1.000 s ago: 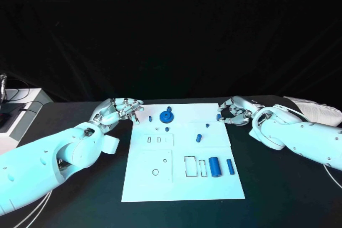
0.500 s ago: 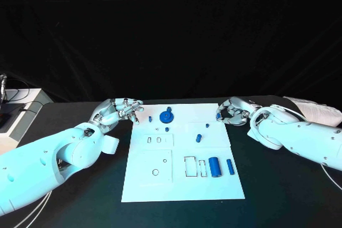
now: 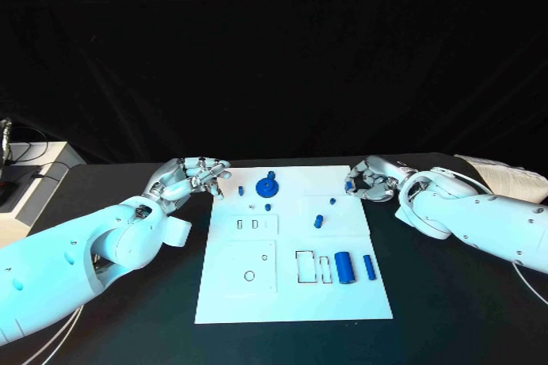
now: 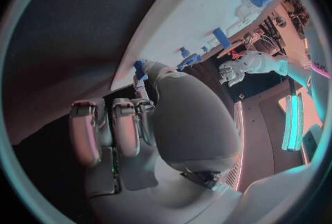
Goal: Assemble the parts on the task board
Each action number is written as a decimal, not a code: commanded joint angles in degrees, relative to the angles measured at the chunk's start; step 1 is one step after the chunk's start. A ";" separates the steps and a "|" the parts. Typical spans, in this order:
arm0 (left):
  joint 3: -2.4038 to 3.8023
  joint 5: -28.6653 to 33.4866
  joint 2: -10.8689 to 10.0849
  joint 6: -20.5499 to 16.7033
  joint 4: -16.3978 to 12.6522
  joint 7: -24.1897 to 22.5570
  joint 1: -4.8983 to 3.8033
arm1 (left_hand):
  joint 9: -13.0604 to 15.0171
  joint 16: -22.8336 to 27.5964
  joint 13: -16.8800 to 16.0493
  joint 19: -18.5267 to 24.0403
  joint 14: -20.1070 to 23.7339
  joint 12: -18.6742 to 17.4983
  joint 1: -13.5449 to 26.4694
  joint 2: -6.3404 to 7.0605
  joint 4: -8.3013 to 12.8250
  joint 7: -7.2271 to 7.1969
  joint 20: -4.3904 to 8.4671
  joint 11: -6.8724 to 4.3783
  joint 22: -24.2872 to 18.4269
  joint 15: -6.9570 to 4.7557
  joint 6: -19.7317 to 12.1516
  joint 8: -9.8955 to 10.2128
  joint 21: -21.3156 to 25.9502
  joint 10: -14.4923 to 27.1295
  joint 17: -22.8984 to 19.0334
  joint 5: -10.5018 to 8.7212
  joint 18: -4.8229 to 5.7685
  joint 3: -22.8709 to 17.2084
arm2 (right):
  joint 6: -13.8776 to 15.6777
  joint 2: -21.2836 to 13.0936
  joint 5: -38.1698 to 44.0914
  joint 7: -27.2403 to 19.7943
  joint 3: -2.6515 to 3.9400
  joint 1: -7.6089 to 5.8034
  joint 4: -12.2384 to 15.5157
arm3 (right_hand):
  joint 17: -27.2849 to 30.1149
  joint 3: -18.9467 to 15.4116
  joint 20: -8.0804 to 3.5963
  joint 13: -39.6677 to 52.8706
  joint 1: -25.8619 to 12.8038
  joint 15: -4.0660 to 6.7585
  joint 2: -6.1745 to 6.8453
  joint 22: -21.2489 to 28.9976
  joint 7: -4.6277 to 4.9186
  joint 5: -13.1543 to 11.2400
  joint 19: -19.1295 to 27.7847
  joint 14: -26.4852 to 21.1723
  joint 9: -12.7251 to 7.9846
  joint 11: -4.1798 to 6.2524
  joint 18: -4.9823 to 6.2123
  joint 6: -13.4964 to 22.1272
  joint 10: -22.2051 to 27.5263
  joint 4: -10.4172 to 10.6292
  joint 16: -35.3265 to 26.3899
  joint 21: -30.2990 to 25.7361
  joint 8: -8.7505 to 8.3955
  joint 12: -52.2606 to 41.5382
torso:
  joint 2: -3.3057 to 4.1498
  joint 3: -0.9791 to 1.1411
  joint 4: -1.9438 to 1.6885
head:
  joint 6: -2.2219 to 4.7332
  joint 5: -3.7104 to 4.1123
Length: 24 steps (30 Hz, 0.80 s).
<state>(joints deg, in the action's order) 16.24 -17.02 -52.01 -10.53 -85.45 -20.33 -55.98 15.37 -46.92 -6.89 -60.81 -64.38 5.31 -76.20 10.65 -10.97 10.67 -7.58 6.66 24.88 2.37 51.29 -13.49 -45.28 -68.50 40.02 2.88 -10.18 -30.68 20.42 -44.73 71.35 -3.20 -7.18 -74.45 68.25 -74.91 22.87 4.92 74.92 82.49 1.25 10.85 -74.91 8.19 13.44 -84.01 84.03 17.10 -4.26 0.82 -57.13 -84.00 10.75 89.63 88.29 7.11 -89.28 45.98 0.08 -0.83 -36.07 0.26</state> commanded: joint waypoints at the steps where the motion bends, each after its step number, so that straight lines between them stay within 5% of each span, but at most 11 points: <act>1: 0.04 -0.16 0.06 0.52 -0.15 -0.39 0.01 | 0.03 -0.30 -0.06 0.32 -0.23 0.00 0.63 0.12 0.06 0.12 -0.01 -0.02 0.09 0.01 -0.42 0.25 -0.23 0.53 0.07 0.00 -0.24 0.30 | -1.15 0.09 0.73 0.08 -0.09 0.12 -0.02 | -15.09 0.56 -0.42 14.76 -0.21 0.39 -0.45 -13.74 -0.02 0.23 -5.16 5.97 0.15 0.63 -0.39 -0.68 -5.69 0.00 0.37 0.20 0.41 -0.38 | 0.00 -0.02 0.00 | -0.02 0.01; 16: 0.04 -0.16 0.04 0.57 0.06 -0.33 0.01 | 0.04 -0.32 -0.08 0.35 -0.21 0.02 0.59 0.05 0.07 0.11 -0.04 -0.01 0.11 0.04 -0.44 0.26 -0.28 0.59 0.07 0.01 -0.24 0.27 | 8.64 -0.17 0.39 3.51 0.12 -0.30 3.47 | -15.09 1.38 -0.85 15.08 -1.51 0.83 -0.30 -14.30 -0.72 0.23 -5.51 5.97 0.63 1.26 -0.57 -2.32 -6.00 -0.10 0.37 0.82 1.53 -0.72 | -0.16 -0.10 0.09 | 0.02 -0.36; 24: 0.03 -0.16 0.10 0.52 0.43 -0.15 0.01 | 0.04 -0.32 -0.08 0.35 -0.21 0.02 0.59 0.05 0.07 0.11 -0.04 -0.01 0.11 0.04 -0.44 0.26 -0.28 0.59 0.07 0.01 -0.24 0.27 | 9.94 0.17 0.57 8.50 0.30 -1.67 9.12 | -15.09 1.37 -0.88 15.08 -1.69 0.84 -0.11 -14.47 -0.71 0.15 -5.61 5.97 0.66 1.29 -0.62 -2.36 -6.00 -0.14 0.37 1.01 1.60 -0.72 | -0.77 -0.47 0.35 | -0.08 -0.58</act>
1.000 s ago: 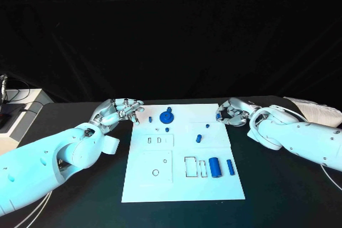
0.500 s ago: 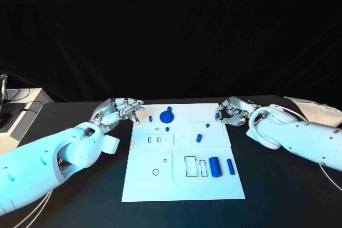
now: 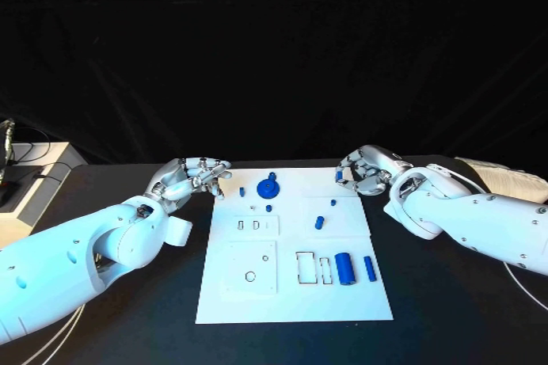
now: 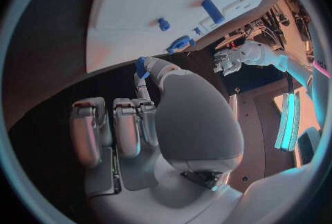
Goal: Assemble the parts on the task board
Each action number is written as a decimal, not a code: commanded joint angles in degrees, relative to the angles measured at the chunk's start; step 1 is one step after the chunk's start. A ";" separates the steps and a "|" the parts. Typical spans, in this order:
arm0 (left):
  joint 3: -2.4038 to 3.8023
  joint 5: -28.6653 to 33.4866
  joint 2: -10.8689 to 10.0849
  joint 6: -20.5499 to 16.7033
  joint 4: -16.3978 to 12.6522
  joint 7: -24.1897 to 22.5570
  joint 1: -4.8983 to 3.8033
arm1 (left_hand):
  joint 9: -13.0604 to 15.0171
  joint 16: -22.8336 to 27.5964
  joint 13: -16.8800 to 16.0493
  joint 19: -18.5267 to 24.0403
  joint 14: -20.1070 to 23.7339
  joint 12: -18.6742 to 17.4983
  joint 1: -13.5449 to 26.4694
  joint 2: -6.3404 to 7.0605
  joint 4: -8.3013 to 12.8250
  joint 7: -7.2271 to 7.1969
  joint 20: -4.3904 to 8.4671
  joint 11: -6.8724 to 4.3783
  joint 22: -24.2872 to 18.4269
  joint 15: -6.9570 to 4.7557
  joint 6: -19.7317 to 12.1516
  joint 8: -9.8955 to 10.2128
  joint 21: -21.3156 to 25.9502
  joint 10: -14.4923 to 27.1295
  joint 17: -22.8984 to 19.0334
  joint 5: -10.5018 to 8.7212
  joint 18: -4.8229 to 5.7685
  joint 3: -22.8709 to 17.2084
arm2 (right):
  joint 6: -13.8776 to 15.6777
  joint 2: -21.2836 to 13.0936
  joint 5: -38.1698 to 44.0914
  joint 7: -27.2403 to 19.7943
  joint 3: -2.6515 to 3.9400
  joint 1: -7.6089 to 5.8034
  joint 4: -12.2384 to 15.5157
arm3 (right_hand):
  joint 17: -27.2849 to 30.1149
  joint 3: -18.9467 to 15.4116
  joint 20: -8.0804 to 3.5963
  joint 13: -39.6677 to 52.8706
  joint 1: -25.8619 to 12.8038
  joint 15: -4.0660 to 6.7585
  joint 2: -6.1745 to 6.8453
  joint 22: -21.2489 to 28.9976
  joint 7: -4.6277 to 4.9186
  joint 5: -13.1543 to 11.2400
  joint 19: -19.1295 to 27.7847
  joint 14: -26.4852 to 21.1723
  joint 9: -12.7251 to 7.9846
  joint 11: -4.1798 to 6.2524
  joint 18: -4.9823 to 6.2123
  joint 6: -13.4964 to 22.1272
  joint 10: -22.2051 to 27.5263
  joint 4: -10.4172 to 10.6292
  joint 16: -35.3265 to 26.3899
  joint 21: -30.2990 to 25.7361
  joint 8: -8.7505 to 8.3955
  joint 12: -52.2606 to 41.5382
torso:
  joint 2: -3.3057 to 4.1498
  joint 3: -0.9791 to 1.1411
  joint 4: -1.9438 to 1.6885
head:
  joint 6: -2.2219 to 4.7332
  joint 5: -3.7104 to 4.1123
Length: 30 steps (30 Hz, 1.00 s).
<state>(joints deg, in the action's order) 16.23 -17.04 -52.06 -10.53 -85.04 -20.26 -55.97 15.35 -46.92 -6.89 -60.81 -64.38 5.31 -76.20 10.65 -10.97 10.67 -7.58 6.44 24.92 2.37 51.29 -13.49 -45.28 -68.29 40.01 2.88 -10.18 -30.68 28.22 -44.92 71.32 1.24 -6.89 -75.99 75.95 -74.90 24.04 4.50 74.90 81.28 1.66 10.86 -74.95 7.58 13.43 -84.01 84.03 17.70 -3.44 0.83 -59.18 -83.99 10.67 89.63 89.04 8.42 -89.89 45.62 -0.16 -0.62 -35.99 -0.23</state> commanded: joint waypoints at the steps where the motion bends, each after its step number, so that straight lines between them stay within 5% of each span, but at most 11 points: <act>1: 0.03 -0.14 0.18 0.53 0.05 -0.20 0.00 | 0.06 -0.32 -0.09 0.35 -0.21 0.02 0.59 0.05 0.07 0.11 -0.04 0.21 0.07 0.04 -0.45 0.26 -0.28 0.38 0.08 0.01 -0.24 0.27 | 2.03 0.65 0.62 4.77 0.01 -0.21 2.12 | -15.10 0.20 -0.47 15.10 -0.49 0.43 -0.13 -14.43 -0.10 0.16 -5.61 5.97 0.06 0.48 -0.62 -0.31 -6.01 -0.06 0.37 0.26 0.29 -0.11 | -0.52 -0.32 0.14 | -0.23 -0.13; 16: 0.02 -0.14 0.61 0.43 0.14 0.38 0.02 | 0.09 -0.34 -0.13 0.40 -0.19 0.09 0.55 0.04 0.12 0.08 -0.06 0.19 0.10 0.05 -0.39 0.22 -0.33 0.36 0.09 0.00 -0.24 0.26 | 2.67 6.95 6.48 18.12 -0.44 0.59 10.64 | -15.10 0.33 -0.47 15.10 -0.58 0.37 -0.01 -14.49 -0.13 0.17 -5.65 5.97 0.11 0.54 -0.64 -0.37 -6.01 -0.19 0.37 0.32 0.38 -0.11 | -1.30 -1.09 -0.10 | -1.40 -1.06; 30: 0.00 -0.14 0.87 0.36 0.11 0.67 0.08 | 0.15 -0.37 -0.20 0.43 -0.19 0.22 0.51 0.01 0.16 0.01 -0.07 0.14 0.13 0.03 -0.24 0.14 -0.39 0.24 0.10 0.00 -0.26 0.26 | 0.41 11.77 11.76 24.09 -1.39 3.57 12.58 | -15.10 0.42 -0.45 15.10 -0.71 0.29 0.09 -14.48 -0.15 0.37 -5.64 5.97 0.15 0.59 -0.64 -0.47 -6.01 -0.27 0.37 0.31 0.48 -0.11 | -1.14 -1.02 -0.23 | -2.12 -1.26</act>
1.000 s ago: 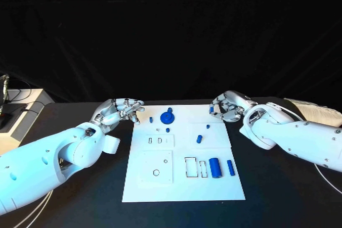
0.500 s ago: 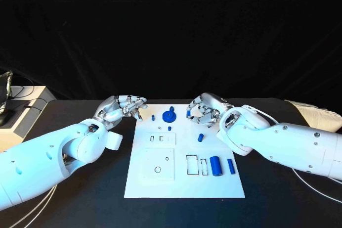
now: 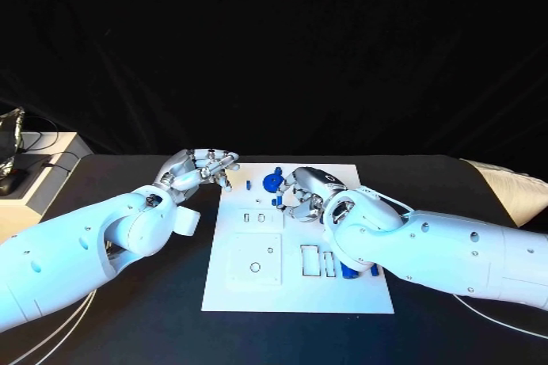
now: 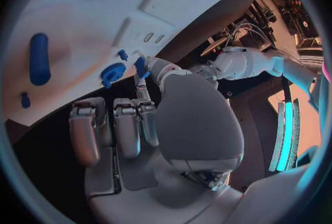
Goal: Assemble the parts on the task board
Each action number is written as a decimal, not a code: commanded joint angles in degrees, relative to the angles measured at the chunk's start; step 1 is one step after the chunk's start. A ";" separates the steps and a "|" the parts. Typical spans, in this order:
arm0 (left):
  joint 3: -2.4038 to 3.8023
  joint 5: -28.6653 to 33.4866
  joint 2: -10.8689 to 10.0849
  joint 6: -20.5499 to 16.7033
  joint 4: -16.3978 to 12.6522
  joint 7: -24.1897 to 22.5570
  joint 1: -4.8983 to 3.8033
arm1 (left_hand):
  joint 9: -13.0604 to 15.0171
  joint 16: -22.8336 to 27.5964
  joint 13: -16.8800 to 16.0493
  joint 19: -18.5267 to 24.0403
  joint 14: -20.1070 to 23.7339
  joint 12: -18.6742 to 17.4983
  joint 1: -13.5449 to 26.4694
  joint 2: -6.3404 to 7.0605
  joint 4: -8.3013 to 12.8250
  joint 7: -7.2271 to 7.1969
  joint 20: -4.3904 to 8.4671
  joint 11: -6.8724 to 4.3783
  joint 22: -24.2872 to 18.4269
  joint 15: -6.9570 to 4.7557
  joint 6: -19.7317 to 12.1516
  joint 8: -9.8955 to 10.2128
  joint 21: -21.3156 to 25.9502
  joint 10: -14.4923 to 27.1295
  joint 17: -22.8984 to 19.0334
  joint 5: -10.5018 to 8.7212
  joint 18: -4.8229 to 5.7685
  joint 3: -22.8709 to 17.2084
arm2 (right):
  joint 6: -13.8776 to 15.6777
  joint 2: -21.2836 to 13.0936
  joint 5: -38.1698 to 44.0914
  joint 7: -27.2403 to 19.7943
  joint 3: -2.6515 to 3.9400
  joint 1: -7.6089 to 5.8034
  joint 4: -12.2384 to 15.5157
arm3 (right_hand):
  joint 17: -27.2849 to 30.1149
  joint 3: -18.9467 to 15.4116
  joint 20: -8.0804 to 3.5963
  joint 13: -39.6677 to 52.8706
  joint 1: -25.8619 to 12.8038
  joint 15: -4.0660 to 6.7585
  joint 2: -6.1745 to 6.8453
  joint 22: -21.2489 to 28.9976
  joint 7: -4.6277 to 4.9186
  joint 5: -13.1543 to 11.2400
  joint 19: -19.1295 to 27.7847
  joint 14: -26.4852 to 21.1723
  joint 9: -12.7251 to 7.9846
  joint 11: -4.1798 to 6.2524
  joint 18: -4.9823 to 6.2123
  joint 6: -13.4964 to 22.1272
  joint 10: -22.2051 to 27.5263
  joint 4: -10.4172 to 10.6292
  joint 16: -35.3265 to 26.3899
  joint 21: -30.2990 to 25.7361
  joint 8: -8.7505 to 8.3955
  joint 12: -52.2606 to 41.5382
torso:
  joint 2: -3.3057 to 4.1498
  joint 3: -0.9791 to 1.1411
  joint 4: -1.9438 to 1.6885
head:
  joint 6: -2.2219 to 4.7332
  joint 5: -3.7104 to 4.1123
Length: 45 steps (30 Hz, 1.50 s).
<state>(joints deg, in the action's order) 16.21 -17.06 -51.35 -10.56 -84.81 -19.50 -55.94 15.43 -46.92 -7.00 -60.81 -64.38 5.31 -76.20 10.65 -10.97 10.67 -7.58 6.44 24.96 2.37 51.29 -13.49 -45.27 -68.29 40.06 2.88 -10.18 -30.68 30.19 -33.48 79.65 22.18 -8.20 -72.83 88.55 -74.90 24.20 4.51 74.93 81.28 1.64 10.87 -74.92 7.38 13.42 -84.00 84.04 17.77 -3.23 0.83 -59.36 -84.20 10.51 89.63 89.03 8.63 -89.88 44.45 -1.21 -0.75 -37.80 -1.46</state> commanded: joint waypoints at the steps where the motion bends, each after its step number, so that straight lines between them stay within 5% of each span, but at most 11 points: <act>1: 0.02 -0.13 0.15 0.39 -0.11 -0.08 0.05 | 0.08 -0.37 -0.08 0.44 -0.19 0.22 0.51 0.01 0.16 0.01 -0.08 0.14 0.09 0.03 -0.25 0.14 -0.39 0.24 0.05 0.00 -0.26 0.26 | -1.79 0.45 3.51 3.26 -0.11 0.55 -0.03 | -15.10 0.26 -0.46 15.07 -0.71 0.31 0.09 -14.50 0.05 0.38 -5.65 5.96 0.08 0.38 -0.64 -0.29 -5.80 -0.10 0.37 0.32 0.27 -0.12 | 0.03 0.04 -0.08 | -0.34 -0.05; 33: 0.02 -0.13 -0.20 0.52 -0.07 0.04 0.40 | 0.08 -0.37 -0.08 0.44 -0.19 0.22 0.51 0.01 0.16 0.01 -0.08 0.14 0.09 0.03 -0.25 0.14 -0.39 0.24 0.05 0.00 -0.26 0.26 | -3.75 1.82 7.44 5.43 -0.40 1.79 -1.15 | -15.10 0.24 -0.37 15.07 -1.44 0.18 0.51 -14.55 0.10 0.65 -5.68 5.96 0.11 0.33 -0.65 -0.19 -5.80 -0.01 0.37 0.37 0.33 -0.12 | 0.01 0.12 0.09 | -1.42 -0.16; 45: 0.02 -0.13 -0.23 0.60 -0.03 0.06 0.40 | 0.08 -0.37 -0.08 0.44 -0.19 0.22 0.51 0.01 0.16 0.01 -0.08 0.14 0.09 0.03 -0.25 0.14 -0.39 0.24 0.05 0.00 -0.26 0.26 | -3.02 2.53 8.42 5.41 -0.43 2.49 -2.40 | -15.10 0.23 -0.36 15.07 -1.55 0.17 0.63 -14.57 0.11 0.66 -5.69 5.96 0.11 0.32 -0.66 -0.14 -5.80 -0.03 0.37 0.39 0.32 -0.12 | 0.14 0.11 -0.18 | -1.46 -0.37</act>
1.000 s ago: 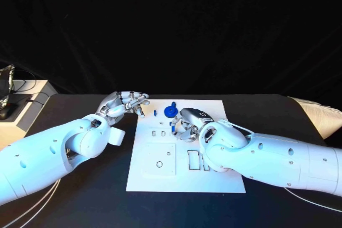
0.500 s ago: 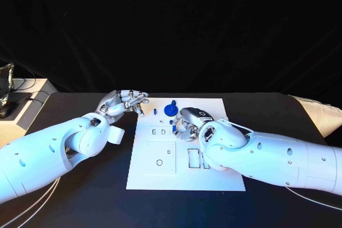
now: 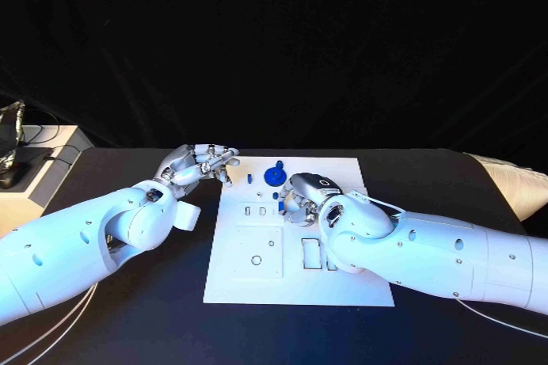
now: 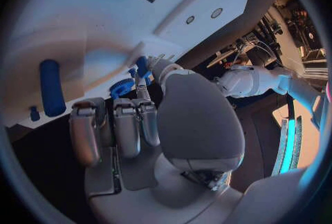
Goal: Assemble the parts on the task board
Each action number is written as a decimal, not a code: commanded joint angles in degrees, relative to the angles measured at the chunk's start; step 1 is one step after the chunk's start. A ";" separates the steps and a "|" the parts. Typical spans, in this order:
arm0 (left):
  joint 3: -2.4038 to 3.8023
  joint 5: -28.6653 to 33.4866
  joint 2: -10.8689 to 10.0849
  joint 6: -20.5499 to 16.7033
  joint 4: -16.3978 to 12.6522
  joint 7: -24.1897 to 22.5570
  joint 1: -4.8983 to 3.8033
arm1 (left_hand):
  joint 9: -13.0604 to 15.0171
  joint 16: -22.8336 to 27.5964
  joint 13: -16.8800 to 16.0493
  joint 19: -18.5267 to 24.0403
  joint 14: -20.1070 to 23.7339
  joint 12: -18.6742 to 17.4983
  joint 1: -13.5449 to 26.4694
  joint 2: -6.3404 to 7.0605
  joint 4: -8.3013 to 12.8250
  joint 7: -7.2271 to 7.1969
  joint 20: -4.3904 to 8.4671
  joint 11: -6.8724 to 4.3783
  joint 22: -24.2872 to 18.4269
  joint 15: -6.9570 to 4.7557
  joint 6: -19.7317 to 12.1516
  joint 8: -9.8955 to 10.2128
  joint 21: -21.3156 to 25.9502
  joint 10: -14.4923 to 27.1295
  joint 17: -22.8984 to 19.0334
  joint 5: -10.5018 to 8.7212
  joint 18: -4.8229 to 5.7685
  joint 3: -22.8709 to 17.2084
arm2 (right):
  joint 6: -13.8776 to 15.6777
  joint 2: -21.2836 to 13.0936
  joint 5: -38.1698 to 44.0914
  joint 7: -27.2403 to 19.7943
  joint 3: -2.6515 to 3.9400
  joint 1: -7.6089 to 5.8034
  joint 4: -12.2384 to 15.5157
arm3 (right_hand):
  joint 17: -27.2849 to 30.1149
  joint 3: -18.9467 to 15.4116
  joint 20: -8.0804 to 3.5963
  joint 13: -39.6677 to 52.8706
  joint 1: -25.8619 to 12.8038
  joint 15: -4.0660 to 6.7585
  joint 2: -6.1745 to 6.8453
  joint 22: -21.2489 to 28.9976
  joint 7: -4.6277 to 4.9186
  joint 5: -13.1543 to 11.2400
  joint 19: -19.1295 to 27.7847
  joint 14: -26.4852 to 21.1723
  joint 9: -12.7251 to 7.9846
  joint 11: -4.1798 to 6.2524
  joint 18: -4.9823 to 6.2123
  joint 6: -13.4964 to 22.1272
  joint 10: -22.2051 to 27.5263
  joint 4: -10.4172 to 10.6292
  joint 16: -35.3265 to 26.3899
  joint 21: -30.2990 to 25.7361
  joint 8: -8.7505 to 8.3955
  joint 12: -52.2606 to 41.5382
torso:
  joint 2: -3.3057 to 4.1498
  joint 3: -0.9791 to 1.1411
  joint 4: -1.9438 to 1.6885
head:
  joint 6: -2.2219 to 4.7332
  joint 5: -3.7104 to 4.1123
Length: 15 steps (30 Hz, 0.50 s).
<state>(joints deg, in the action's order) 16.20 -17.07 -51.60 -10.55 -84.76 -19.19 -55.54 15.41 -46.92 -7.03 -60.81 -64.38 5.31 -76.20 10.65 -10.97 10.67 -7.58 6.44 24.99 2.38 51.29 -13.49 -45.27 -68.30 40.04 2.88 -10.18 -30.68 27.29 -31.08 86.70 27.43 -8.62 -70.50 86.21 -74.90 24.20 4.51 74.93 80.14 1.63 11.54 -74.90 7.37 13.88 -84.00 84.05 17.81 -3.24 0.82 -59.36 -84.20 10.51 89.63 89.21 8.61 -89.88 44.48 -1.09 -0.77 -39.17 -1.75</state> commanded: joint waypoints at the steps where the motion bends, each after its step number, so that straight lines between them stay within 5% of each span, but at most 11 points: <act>1: 0.03 -0.12 0.01 0.59 -0.07 -0.25 0.01 | 0.10 -0.37 -0.06 0.44 -0.20 0.22 0.51 0.02 0.16 0.01 -0.07 0.14 0.06 0.03 -0.25 0.14 -0.39 0.25 0.07 0.00 -0.26 0.26 | -0.08 0.16 1.40 0.13 -0.01 0.20 -0.09 | -15.10 0.24 -0.36 15.07 -0.41 0.18 -0.04 -14.59 0.13 0.20 -5.69 5.95 0.07 0.33 -0.66 -0.14 -5.80 -0.03 0.37 0.21 0.35 -0.12 | 0.07 0.00 -0.11 | -0.12 -0.13; 15: 0.03 -0.12 0.03 0.65 -0.06 -0.21 0.02 | 0.10 -0.37 -0.06 0.44 -0.20 0.22 0.51 0.02 0.16 0.01 -0.07 0.14 0.06 0.03 -0.25 0.14 -0.39 0.25 0.07 0.00 -0.26 0.26 | -0.65 0.33 1.56 -0.38 -0.02 0.38 -0.30 | -15.10 0.17 -0.27 14.91 -0.96 0.06 0.54 -14.51 0.30 0.08 -5.65 5.95 -0.02 0.21 -0.63 0.41 -5.65 -0.06 0.37 0.12 0.15 0.06 | 0.01 0.03 0.05 | -0.34 -0.35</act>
<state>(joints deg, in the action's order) 16.20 -17.07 -51.64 -10.54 -84.73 -19.15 -55.53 15.46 -46.92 -7.02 -60.81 -64.38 5.31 -76.20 10.65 -10.97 10.67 -7.58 6.44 24.98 2.38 51.29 -13.49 -45.27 -68.30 40.04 2.88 -10.18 -30.68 27.35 -30.81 87.47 27.40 -8.60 -70.22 85.94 -74.95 24.20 4.52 74.94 79.62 1.63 12.06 -74.94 7.53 13.88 -84.00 84.05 17.83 -3.24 0.82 -59.20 -84.20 10.51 89.63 89.21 8.62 -89.88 44.52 -1.08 -0.72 -39.47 -2.11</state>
